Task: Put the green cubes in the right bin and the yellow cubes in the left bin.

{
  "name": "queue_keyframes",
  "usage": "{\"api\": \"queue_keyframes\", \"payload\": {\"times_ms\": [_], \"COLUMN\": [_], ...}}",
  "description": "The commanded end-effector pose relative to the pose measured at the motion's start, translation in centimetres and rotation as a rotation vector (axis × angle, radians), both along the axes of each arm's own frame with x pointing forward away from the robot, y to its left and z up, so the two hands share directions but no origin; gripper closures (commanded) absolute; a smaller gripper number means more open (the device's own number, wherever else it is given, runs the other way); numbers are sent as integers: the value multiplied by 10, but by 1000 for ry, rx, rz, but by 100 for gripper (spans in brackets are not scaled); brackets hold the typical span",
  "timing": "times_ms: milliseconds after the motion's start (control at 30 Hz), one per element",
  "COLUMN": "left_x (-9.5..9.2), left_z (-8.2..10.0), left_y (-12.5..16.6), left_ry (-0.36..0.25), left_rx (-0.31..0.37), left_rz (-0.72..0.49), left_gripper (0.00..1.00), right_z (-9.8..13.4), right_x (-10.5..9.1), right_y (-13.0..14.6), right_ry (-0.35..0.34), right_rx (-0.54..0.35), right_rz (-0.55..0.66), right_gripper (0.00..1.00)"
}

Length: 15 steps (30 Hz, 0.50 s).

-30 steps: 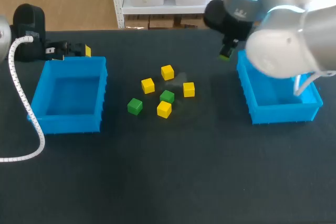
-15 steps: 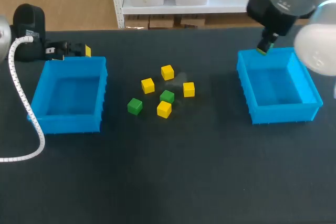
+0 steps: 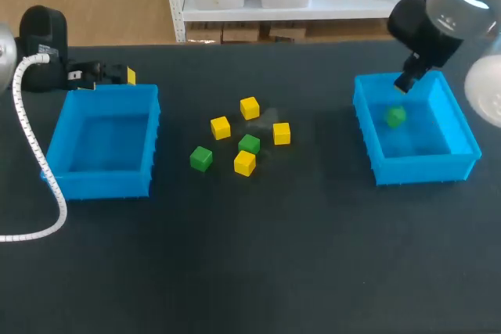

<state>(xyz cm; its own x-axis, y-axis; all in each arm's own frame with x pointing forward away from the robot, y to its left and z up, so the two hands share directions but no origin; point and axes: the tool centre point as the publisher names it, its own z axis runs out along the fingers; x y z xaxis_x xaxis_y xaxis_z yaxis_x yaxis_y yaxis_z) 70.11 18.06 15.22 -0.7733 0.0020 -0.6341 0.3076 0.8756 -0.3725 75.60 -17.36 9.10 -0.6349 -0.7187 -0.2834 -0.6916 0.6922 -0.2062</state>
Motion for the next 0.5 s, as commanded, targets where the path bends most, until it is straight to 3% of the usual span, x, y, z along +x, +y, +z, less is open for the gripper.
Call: {"api": "queue_keyframes", "payload": {"times_ms": [33,300,500], "left_x": [0,0,0], "left_z": [-1,-1,-1], "left_y": [2,2,2], "left_ry": [-6,-6,-6], "left_rx": [-8,-8,-8], "left_rz": [-6,-6,-6], "left_gripper": [0,0,0], "right_z": [6,44,58], "right_x": [4,20,26], "right_y": [-3,20,51], "right_ry": [-5,-73,-86], "right_rx": [6,-15,-49], "right_rz": [23,175,288], "right_gripper": [0,0,0]}}
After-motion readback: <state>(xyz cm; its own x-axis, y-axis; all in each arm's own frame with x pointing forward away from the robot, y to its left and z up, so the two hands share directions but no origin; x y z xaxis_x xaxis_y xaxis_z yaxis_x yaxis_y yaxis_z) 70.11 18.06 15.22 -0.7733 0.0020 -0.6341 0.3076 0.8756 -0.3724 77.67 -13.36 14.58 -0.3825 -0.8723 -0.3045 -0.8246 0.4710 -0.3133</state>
